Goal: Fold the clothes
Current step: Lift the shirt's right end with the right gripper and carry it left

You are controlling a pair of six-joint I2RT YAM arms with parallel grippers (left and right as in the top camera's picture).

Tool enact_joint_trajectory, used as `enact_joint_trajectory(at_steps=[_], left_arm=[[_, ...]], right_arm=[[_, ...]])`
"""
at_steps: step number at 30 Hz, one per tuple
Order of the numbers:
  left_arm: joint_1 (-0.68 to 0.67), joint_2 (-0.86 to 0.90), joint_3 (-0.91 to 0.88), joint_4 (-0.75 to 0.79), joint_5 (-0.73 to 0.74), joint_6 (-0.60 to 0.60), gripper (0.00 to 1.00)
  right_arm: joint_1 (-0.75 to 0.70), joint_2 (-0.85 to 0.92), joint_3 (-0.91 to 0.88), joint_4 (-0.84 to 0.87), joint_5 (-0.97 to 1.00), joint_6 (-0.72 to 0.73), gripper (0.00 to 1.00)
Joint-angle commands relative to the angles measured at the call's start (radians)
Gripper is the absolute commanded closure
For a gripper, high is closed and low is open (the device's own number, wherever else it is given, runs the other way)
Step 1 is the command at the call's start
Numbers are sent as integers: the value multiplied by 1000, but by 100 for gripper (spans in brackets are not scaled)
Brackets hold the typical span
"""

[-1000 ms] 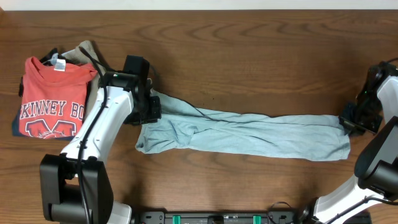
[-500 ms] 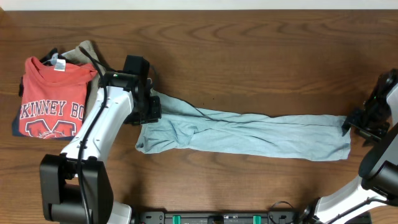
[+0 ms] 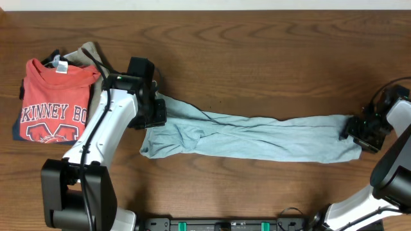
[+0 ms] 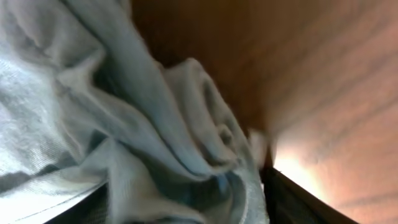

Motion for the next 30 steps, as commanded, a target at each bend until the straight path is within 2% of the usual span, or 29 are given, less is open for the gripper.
enact_joint_trajectory(at_steps=[1,5,8,11,13,14,17,22,23,24,30], left_arm=[[2,13,-7,-2,-12,3,60],[2,13,-7,-2,-12,3,60],[2,13,-7,-1,-12,3,59],[2,13,-7,3,-12,3,48],[2,13,-7,2,-11,3,39],[2,13,-7,2,-12,3,36],[2,13,-7,2,-11,3,32],[2,13,-7,2,-11,3,31],[2,13,-7,2,-12,3,26],[2,13,-7,2,-11,3,25],[2,13,-7,2,-11,3,20]], right_arm=[[0,32,-34,54,-85,-15,33],[0,32,-34,82,-84,-15,40],[0,32,-34,103,-84,-15,51],[-2,32,-34,119,-84,-15,65],[-2,32,-34,138,-84,-15,80],[-2,32,-34,145,-83,-15,84],[-2,32,-34,169,-69,-15,87],[-3,32,-8,166,73,-14,89],[-5,32,4,159,99,-13,90],[-7,32,15,151,111,-11,91],[-10,32,134,79,111,-11,94]])
